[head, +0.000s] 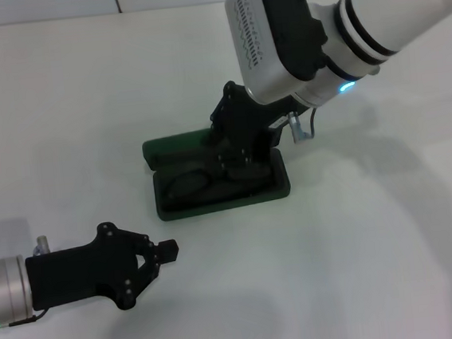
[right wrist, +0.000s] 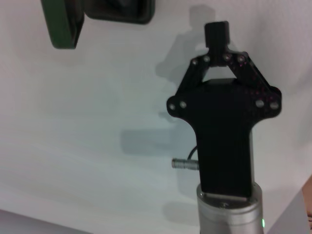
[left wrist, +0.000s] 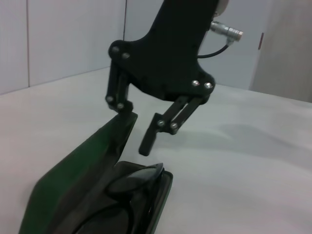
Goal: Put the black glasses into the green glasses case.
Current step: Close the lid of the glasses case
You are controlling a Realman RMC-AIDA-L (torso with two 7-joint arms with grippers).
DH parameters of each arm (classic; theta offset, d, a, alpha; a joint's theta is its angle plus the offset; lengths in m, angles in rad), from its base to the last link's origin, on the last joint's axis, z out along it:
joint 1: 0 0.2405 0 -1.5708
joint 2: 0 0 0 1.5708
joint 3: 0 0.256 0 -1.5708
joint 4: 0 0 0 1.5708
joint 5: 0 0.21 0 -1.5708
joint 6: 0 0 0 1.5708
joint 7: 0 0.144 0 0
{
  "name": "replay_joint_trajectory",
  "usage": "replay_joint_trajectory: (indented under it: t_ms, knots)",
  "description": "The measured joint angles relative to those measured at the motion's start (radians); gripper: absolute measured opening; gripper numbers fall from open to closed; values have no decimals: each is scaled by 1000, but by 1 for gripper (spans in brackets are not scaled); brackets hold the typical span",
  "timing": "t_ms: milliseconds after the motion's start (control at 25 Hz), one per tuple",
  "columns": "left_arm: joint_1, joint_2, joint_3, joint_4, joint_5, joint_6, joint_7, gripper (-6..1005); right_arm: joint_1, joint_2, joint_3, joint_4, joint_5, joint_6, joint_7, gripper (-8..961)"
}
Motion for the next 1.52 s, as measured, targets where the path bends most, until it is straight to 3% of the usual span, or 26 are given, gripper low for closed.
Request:
replay_joint_trajectory:
  t_ms: [440, 600, 840, 1000, 1040, 1240, 1320, 1520]
  knots:
    - [1, 0, -1, 0, -3, 0, 0, 60, -192, -2, 100, -176, 18, -78, -4, 248]
    - [-4, 0, -3, 0, -7, 0, 0, 60, -294, -5, 224, -196, 74, -119, -54, 249]
    - [-14, -2, -6, 0, -11, 0, -11, 61, -443, -9, 491, -178, 211, -299, -189, 254]
    - [-18, -5, -7, 0, -13, 0, -22, 62, -535, -12, 655, -98, 269, -397, -281, 258]
    - [-20, -6, -7, 0, -13, 0, -26, 62, -559, -14, 725, -33, 278, -444, -333, 310]
    - [-38, -10, -10, 0, -15, 0, -47, 63, -600, -23, 864, 144, 278, -534, -482, 540]
    - [-47, -9, -12, 0, -22, -2, -64, 64, -614, -32, 887, 215, 277, -553, -552, 623]
    - [-58, -3, -12, 0, -40, -9, -86, 64, -626, -48, 884, 399, 271, -560, -727, 654]
